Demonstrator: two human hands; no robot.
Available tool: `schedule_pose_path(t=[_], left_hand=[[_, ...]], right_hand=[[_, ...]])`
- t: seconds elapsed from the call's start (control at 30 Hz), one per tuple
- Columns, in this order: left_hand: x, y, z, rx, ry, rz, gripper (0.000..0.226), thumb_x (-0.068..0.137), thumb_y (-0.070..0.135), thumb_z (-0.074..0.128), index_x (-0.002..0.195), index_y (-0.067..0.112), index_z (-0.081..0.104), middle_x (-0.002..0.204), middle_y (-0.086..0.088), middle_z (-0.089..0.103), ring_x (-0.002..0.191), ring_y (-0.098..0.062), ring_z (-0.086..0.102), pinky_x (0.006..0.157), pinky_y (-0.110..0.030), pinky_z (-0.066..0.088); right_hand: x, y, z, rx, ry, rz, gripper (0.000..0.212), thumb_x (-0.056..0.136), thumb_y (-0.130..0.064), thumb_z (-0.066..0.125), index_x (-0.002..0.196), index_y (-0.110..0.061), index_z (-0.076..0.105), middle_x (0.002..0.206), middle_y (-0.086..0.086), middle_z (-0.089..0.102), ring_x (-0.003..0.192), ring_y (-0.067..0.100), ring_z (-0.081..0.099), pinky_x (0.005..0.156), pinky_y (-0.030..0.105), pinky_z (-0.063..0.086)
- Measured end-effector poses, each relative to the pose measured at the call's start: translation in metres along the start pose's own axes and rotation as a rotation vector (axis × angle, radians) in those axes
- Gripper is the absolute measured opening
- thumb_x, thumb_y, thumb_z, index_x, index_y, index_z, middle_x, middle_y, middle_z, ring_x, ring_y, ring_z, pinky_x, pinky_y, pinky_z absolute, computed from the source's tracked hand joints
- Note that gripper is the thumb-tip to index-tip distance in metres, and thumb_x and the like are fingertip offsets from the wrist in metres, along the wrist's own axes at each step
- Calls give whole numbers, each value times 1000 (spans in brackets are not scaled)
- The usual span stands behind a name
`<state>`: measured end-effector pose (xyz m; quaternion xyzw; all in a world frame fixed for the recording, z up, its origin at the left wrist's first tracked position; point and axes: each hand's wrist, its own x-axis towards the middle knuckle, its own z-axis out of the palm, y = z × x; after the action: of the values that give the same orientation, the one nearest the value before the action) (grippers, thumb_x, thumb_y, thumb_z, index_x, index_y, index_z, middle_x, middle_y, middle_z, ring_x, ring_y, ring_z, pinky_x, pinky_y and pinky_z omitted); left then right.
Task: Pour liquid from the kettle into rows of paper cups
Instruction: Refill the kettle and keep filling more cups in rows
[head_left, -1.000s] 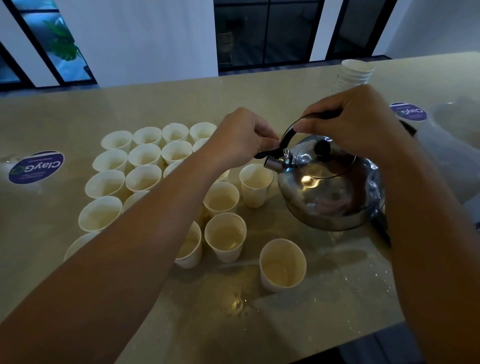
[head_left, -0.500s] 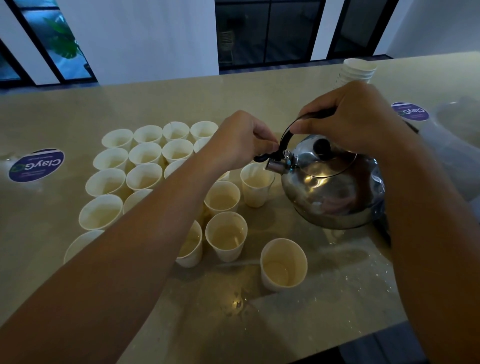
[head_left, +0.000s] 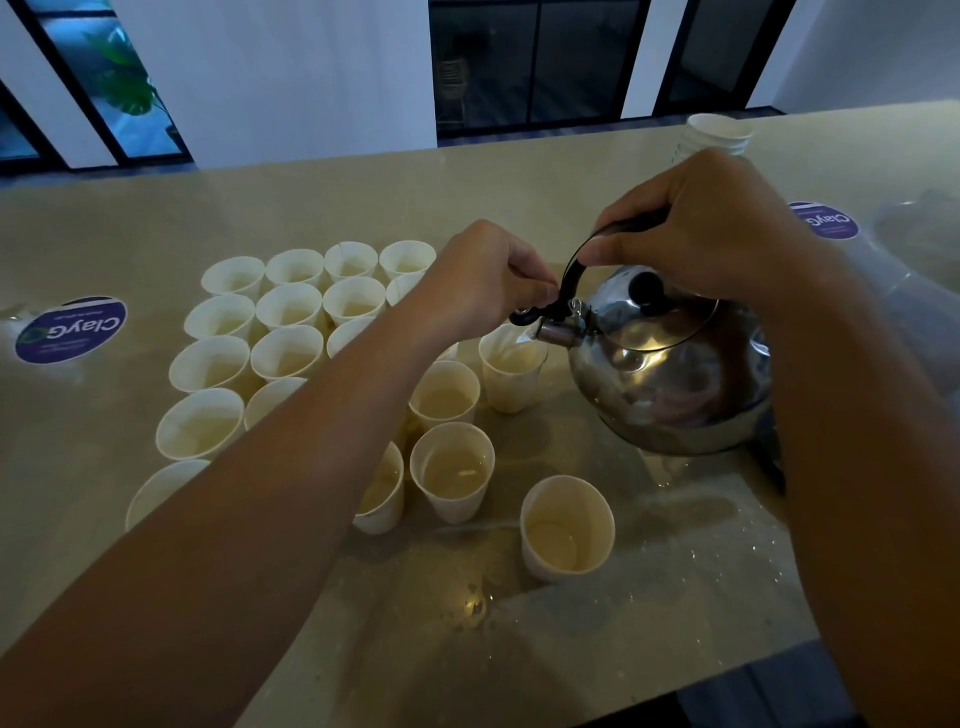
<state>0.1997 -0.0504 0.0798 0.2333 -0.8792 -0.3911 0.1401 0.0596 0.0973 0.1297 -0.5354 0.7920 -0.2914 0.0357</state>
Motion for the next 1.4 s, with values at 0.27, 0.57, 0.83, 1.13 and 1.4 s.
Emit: schedule_pose_path(t=[0.27,0.57,0.83,1.13,1.4], left_hand=[[0,2,0,15,6,-2,13,88,21,75,100,21,79,92,6,74,81,-3,65,65,-11,43],[2,9,2,2,76,31,11,89,24,74,99,23,79,90,9,75,84,-3,68,78,-21,53],[9,29,25,39,149,87,19,90,22,64,91,7,76,91,-9,74,87,-23,67,80,-37,53],[18,25,60,165,-31,51,16,89,19,61,98,15,74,86,-6,69,79,-22,62,63,-31,45],[24,21,71,213,-82,34,22,91,15,60,108,16,73,101,-6,70,92,-25,63,82,-40,54]], right_hand=[[0,0,-1,-13,-8,-3,24,79,-46,78,99,-32,78,87,-25,68,83,-16,61,67,9,42],[-14,6,2,109,123,94,23,80,-43,79,99,-30,79,88,-19,72,84,-4,66,72,12,47],[-36,18,27,303,467,291,17,80,-43,81,95,-34,76,83,-19,71,83,-9,66,68,3,48],[-52,33,67,397,602,490,22,83,-41,79,101,-28,79,85,-16,74,83,-2,69,83,26,58],[-63,39,81,456,630,560,19,86,-38,77,102,-27,78,89,-12,75,88,2,69,88,36,59]])
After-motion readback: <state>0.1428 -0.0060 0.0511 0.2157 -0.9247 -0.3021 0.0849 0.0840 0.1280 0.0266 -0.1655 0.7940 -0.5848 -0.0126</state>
